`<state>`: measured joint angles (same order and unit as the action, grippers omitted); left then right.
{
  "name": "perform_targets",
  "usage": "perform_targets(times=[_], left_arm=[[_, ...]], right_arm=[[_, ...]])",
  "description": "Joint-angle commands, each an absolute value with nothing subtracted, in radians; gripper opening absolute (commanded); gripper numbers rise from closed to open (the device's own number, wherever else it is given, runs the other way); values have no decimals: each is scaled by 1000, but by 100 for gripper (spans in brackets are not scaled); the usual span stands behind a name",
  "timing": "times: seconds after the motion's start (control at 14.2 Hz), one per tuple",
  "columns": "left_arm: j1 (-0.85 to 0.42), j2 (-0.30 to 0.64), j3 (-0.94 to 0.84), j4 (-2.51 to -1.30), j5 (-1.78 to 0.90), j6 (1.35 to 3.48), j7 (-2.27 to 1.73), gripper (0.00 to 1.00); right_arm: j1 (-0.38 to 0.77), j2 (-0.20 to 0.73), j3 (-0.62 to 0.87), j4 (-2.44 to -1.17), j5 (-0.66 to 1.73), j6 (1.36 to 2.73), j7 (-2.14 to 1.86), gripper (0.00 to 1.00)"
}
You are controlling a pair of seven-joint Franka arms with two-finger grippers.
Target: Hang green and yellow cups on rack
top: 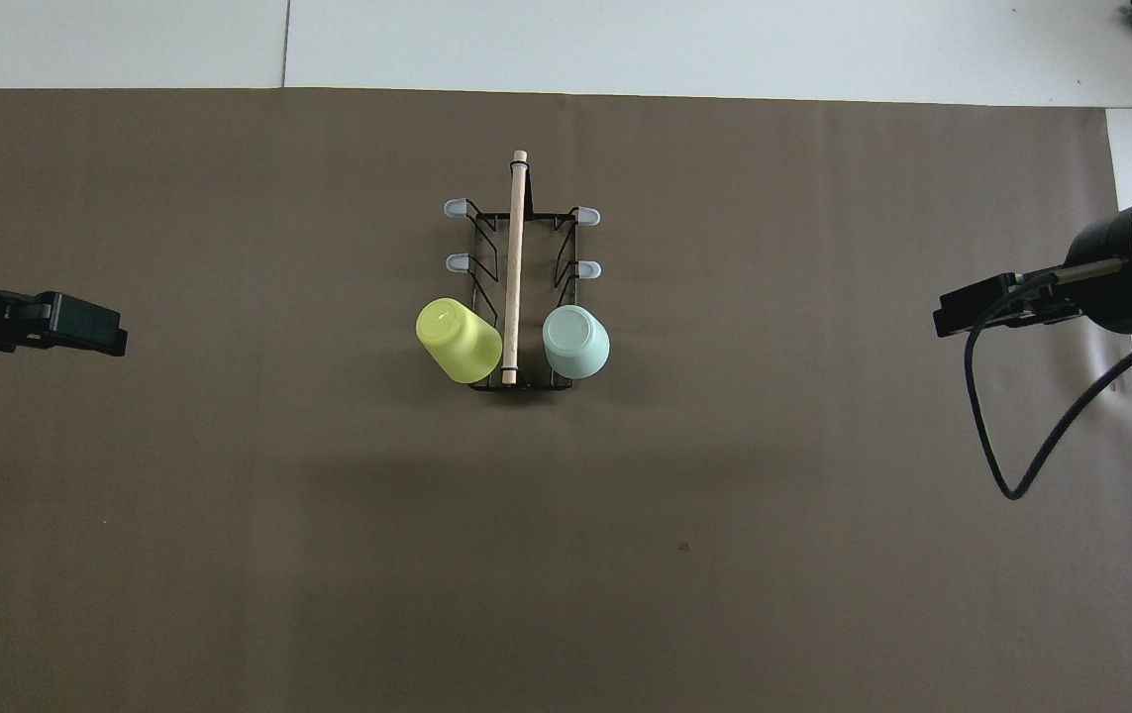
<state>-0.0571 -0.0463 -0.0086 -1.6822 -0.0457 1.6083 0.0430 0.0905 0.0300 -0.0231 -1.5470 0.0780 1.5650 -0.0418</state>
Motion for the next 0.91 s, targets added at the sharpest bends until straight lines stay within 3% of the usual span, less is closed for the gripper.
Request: perform_targets(times=[0.0,0.84], left_arm=[[24,-87,-58,-1749,-31,1666,69,100],[37,-31,-91,-1572,-8,1502,66,100]], right_arm=[[100,38,-31,-1531,67,1559,-20,100],[98,38,-31,-1531,67,1560,-20,100]])
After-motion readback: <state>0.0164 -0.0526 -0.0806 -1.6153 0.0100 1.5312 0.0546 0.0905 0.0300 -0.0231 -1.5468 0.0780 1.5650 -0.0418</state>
